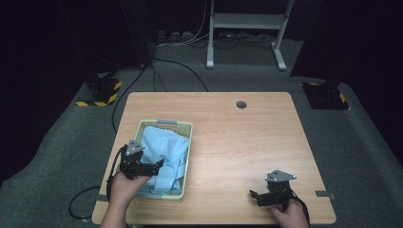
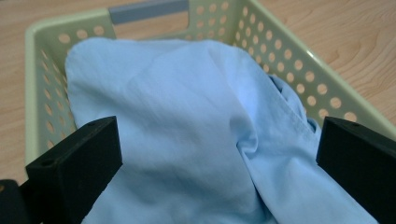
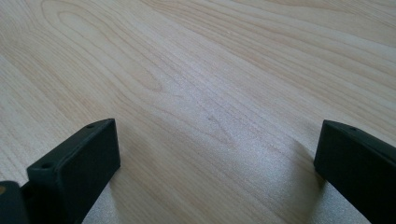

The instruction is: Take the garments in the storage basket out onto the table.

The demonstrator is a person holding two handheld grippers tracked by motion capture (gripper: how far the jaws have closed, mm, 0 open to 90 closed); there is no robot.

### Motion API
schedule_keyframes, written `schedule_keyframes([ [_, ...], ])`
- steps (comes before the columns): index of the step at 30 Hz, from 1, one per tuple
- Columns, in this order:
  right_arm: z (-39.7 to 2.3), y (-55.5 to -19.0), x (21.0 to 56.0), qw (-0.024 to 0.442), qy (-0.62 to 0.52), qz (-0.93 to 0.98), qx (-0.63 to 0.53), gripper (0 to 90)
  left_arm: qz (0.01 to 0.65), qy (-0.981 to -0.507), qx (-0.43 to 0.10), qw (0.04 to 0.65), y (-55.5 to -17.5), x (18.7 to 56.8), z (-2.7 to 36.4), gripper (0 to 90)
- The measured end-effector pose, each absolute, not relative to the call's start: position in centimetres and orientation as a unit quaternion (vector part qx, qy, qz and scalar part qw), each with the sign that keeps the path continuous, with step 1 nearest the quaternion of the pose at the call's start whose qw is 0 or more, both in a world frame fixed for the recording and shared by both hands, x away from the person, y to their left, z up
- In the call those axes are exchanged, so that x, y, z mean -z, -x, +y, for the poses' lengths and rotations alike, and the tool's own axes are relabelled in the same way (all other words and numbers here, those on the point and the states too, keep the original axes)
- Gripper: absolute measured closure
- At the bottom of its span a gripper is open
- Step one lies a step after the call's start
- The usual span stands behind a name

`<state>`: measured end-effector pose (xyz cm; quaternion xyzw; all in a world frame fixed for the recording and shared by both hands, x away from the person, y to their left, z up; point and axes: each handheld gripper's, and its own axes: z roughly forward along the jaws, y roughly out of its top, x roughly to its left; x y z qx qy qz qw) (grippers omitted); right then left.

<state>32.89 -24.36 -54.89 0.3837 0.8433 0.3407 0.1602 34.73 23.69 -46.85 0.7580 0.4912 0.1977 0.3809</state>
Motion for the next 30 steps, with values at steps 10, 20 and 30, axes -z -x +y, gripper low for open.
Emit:
schedule_keyframes([
  [10,-24.4,-32.9,54.9,0.160,-0.385,0.843,-0.340,0.0,0.499,-0.775,-0.182,0.342,-35.5,46.8,22.9,0.8],
  [20,-24.4,-32.9,54.9,0.159,-0.383,0.843,-0.341,0.2,0.506,-0.797,-0.152,0.291,-36.8,47.8,22.8,2.6],
  [30,-24.4,-32.9,54.9,0.160,-0.383,0.844,-0.341,0.1,0.529,-0.798,-0.110,0.266,-38.0,48.4,23.2,2.6],
])
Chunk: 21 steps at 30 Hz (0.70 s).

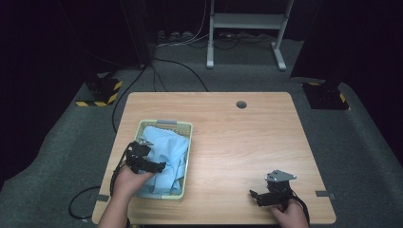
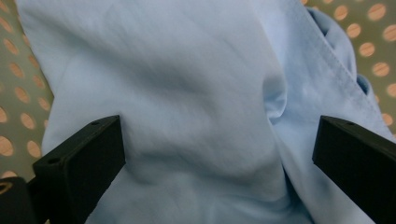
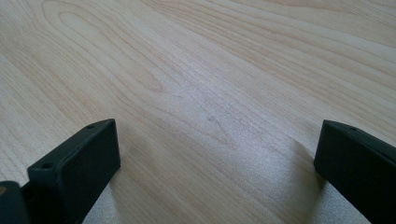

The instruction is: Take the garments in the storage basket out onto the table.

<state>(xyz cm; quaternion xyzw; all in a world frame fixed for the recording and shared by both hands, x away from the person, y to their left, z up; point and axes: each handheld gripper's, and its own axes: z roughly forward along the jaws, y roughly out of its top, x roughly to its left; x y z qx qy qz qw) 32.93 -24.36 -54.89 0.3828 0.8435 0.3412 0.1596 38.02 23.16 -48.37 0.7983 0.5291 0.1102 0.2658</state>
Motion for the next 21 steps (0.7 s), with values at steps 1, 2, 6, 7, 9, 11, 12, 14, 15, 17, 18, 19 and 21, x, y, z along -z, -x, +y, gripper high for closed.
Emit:
schedule_keyframes([
  [1,-24.4,-32.9,54.9,0.160,-0.383,0.844,-0.341,0.1,0.528,-0.801,-0.105,0.261,-38.1,48.4,23.3,2.6],
  [2,-24.4,-32.9,54.9,0.160,-0.383,0.844,-0.341,0.1,0.531,-0.801,-0.100,0.257,-38.2,48.5,23.3,2.6],
  [6,-24.4,-32.9,54.9,0.160,-0.383,0.844,-0.341,0.1,0.531,-0.809,-0.063,0.243,-38.7,49.1,23.3,2.4],
  [7,-24.4,-32.9,54.9,0.160,-0.382,0.844,-0.341,0.1,0.530,-0.812,-0.055,0.237,-38.8,49.4,23.2,2.4],
  [9,-24.4,-32.9,54.9,0.160,-0.383,0.844,-0.341,0.1,0.529,-0.813,-0.052,0.235,-39.0,49.5,23.1,2.3],
  [11,-24.4,-32.9,54.9,0.159,-0.383,0.843,-0.342,0.1,0.530,-0.814,-0.044,0.232,-39.3,49.5,22.9,2.2],
  [12,-24.4,-32.9,54.9,0.159,-0.383,0.843,-0.341,0.1,0.530,-0.815,-0.038,0.230,-39.5,49.6,22.8,2.2],
  [14,-24.4,-32.9,54.9,0.160,-0.382,0.844,-0.341,0.1,0.531,-0.817,-0.030,0.224,-39.7,49.8,22.7,1.7],
  [15,-24.4,-32.9,54.9,0.160,-0.382,0.844,-0.341,0.1,0.532,-0.817,-0.027,0.222,-39.8,50.0,22.5,1.1],
  [17,-24.4,-32.9,54.9,0.160,-0.383,0.843,-0.341,0.1,0.531,-0.819,-0.023,0.218,-39.9,50.1,22.3,0.8],
  [18,-24.4,-32.9,54.9,0.160,-0.383,0.844,-0.341,0.1,0.529,-0.820,-0.022,0.216,-39.9,50.2,22.2,0.7],
  [19,-24.4,-32.9,54.9,0.160,-0.382,0.844,-0.341,0.0,0.528,-0.821,-0.021,0.215,-40.0,50.3,22.1,0.7],
  [21,-24.4,-32.9,54.9,0.160,-0.382,0.844,-0.341,0.1,0.527,-0.823,-0.019,0.210,-40.1,50.5,21.8,0.7],
])
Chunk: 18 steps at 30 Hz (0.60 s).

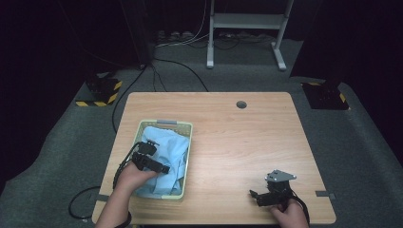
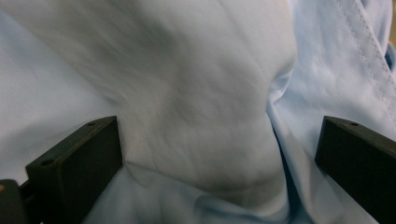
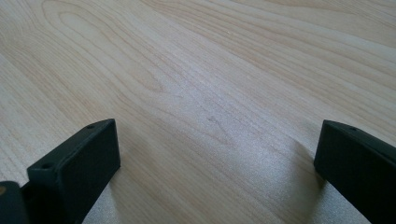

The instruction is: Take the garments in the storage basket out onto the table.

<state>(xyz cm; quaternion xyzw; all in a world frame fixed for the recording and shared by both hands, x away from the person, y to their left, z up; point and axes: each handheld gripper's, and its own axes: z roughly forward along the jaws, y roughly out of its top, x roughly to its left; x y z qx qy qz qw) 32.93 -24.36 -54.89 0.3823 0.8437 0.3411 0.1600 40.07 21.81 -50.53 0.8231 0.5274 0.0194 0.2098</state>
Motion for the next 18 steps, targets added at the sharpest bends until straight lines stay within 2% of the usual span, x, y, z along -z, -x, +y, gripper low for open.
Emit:
schedule_keyframes([
  [7,-24.4,-32.9,54.9,0.160,-0.382,0.844,-0.341,0.1,0.525,-0.828,-0.008,0.197,-40.5,51.4,21.2,0.4],
  [13,-24.3,-32.9,54.9,0.161,-0.381,0.844,-0.340,0.0,0.516,-0.840,-0.023,0.168,-40.6,51.8,20.3,1.0],
  [15,-24.3,-32.9,54.9,0.161,-0.381,0.844,-0.340,0.0,0.502,-0.852,-0.050,0.140,-40.4,51.9,19.6,4.8],
  [18,-24.3,-32.9,54.9,0.161,-0.381,0.844,-0.340,0.0,0.500,-0.855,-0.062,0.125,-40.4,51.8,19.1,10.0],
])
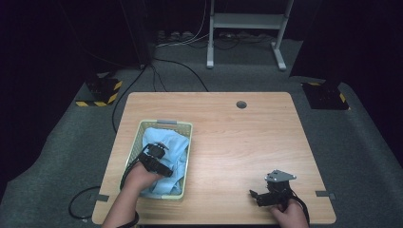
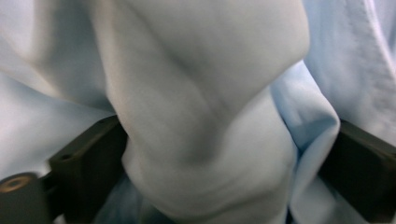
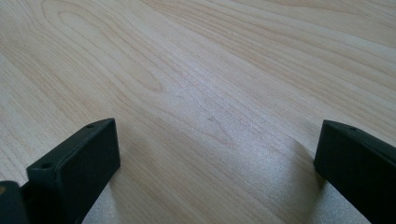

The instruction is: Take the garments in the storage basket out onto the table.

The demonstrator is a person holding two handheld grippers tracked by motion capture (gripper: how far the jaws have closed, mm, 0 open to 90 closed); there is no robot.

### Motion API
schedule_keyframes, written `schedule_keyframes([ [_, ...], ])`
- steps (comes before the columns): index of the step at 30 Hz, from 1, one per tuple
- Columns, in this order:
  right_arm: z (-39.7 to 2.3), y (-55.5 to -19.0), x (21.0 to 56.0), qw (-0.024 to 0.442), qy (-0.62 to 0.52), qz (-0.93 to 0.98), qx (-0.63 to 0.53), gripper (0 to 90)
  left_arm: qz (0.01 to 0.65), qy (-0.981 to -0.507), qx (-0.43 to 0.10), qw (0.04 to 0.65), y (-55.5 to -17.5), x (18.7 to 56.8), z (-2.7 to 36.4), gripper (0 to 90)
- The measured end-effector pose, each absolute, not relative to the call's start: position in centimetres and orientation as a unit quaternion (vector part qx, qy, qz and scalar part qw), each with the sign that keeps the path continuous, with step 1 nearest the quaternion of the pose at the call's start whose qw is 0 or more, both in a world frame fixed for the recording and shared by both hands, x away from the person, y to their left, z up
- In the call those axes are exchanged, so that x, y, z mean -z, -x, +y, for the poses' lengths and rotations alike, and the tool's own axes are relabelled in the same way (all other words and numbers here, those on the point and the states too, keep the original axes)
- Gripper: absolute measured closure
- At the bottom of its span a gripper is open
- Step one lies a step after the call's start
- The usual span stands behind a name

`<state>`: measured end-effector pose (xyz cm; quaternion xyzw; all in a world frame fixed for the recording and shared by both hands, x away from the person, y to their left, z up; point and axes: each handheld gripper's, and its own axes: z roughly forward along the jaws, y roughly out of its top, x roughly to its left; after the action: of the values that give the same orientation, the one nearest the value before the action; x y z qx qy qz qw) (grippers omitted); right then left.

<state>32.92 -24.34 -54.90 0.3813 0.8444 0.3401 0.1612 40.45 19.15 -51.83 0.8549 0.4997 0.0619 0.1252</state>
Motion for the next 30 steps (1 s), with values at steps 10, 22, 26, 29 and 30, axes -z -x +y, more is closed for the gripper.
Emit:
schedule_keyframes([
  [10,-24.3,-32.9,54.9,0.161,-0.381,0.844,-0.340,0.0,0.490,-0.852,-0.078,0.166,-40.0,51.1,20.2,51.0],
  [22,-24.4,-32.9,54.9,0.160,-0.383,0.844,-0.341,0.1,0.492,-0.850,-0.074,0.169,-40.0,50.9,19.9,71.3],
  [26,-24.4,-32.9,54.9,0.159,-0.383,0.843,-0.342,0.2,0.492,-0.850,-0.078,0.173,-39.9,50.7,19.9,72.9],
  [29,-24.4,-32.9,54.9,0.159,-0.383,0.843,-0.342,0.2,0.493,-0.847,-0.082,0.183,-39.7,50.4,20.1,73.5],
  [30,-24.4,-32.9,54.9,0.159,-0.383,0.843,-0.342,0.2,0.494,-0.844,-0.084,0.190,-39.6,50.2,20.2,73.6],
])
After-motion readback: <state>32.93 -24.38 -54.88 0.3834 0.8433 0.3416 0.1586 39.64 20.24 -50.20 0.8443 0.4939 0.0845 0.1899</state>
